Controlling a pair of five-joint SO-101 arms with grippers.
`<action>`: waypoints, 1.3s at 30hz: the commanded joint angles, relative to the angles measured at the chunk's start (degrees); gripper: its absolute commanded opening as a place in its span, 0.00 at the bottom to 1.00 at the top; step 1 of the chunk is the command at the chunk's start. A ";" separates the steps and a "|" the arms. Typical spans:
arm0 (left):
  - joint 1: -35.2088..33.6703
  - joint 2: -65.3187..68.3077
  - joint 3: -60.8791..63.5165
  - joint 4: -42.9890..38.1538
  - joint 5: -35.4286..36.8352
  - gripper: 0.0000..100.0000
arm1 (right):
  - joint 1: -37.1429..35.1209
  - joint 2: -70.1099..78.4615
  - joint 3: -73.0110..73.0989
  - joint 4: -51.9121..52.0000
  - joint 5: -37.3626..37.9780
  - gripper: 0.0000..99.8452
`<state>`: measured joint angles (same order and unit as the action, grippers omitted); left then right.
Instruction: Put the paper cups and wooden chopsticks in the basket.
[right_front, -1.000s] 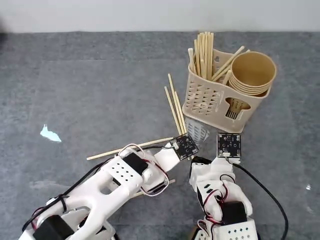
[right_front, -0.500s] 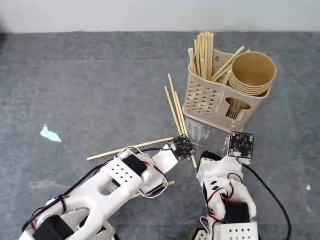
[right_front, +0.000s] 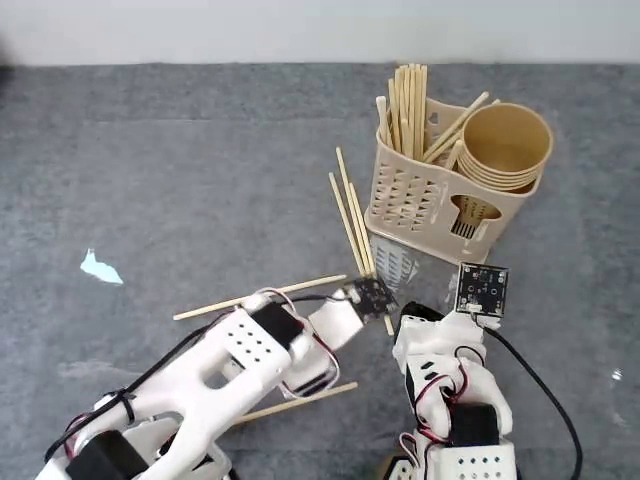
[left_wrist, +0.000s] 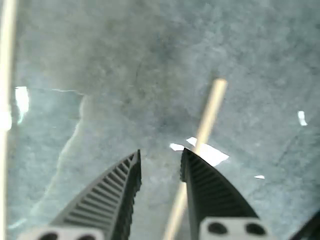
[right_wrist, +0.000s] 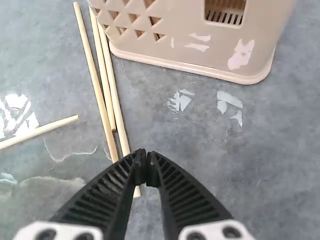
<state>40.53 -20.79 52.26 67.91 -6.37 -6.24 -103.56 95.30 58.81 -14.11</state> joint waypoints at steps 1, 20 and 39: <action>5.01 -2.02 -2.59 1.76 4.22 0.13 | 0.75 -0.40 -1.93 -1.01 -0.62 0.01; 7.47 -1.58 7.25 -10.64 5.45 0.13 | 0.66 -0.40 -1.85 -0.92 -0.62 0.01; 7.56 -1.58 9.36 -9.67 5.19 0.01 | 0.66 -0.40 -1.85 -0.92 -0.62 0.01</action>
<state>47.47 -20.79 61.85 58.07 -1.01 -5.80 -103.56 95.30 58.81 -14.11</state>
